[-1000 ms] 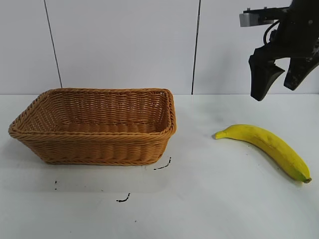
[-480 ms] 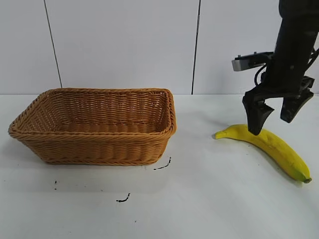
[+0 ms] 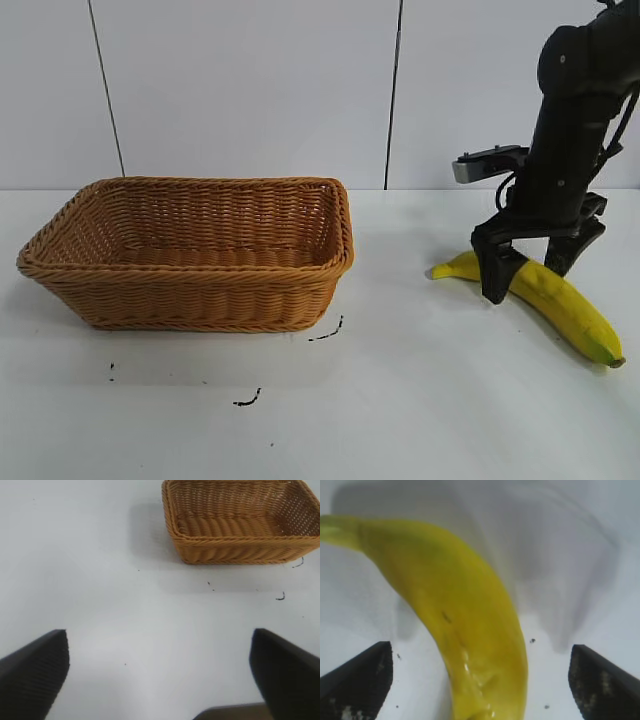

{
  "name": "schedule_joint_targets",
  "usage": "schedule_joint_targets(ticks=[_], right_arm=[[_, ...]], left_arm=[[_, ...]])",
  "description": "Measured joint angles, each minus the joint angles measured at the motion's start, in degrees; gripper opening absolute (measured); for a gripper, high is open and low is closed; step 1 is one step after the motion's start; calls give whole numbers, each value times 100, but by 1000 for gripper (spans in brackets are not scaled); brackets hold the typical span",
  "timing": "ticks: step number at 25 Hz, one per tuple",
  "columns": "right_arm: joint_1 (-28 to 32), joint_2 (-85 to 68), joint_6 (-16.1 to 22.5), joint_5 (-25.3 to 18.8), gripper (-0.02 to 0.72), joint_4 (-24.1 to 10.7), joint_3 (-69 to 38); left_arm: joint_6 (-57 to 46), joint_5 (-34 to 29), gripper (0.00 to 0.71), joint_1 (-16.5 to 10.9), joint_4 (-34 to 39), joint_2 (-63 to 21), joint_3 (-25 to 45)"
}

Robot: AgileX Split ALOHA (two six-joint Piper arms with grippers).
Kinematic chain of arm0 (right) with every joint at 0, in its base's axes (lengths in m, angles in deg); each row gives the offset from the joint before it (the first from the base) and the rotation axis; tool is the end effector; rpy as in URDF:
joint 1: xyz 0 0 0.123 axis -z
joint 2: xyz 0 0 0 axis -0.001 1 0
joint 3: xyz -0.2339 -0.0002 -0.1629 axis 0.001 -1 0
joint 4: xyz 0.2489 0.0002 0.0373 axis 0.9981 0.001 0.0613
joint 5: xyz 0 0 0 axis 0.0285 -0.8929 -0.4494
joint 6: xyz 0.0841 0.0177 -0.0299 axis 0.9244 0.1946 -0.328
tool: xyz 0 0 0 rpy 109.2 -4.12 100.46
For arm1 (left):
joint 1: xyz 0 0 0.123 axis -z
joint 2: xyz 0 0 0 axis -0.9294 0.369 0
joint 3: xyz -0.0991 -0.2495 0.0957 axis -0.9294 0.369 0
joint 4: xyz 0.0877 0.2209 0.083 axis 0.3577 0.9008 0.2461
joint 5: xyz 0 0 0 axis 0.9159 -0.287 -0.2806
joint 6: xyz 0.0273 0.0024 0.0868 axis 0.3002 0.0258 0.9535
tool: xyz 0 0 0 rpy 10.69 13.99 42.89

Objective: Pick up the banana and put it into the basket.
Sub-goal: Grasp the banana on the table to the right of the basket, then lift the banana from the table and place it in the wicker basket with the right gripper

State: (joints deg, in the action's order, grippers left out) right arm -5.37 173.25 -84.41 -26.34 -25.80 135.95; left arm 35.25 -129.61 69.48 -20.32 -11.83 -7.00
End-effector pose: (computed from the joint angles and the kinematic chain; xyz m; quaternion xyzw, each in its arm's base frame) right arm 0.4386 0.0428 0.1004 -0.2019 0.9786 0.0024 0.0389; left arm -0.0040 -0.0047 0.2743 0.0341 0.8559 -0.0208 0.5156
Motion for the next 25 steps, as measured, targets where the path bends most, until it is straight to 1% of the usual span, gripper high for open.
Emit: schedule_joint_targets(ticks=[2, 3, 4, 5, 11, 14, 18, 20, 21, 25], right_arm=[[0, 0, 124, 0, 454, -13, 0], [0, 0, 198, 0, 370, -43, 0], [0, 5, 294, 0, 311, -65, 0], [0, 2, 326, 0, 321, -96, 5], [0, -49, 377, -79, 320, -132, 26], [0, -229, 377, -400, 320, -132, 282], [0, -522, 383, -1166, 320, -96, 1017], [0, -586, 389, -1563, 320, 62, 1497], [0, -606, 389, -1661, 320, 136, 1693], [-8, -606, 389, -1723, 320, 339, 2399]], left_arm=[[0, 0, 695, 0, 0, 0, 0], [0, 0, 695, 0, 0, 0, 0], [0, 0, 695, 0, 0, 0, 0], [0, 0, 695, 0, 0, 0, 0], [0, 0, 695, 0, 0, 0, 0], [0, 0, 695, 0, 0, 0, 0], [0, 0, 695, 0, 0, 0, 0], [0, 0, 695, 0, 0, 0, 0], [0, 0, 695, 0, 0, 0, 0], [0, 0, 695, 0, 0, 0, 0]])
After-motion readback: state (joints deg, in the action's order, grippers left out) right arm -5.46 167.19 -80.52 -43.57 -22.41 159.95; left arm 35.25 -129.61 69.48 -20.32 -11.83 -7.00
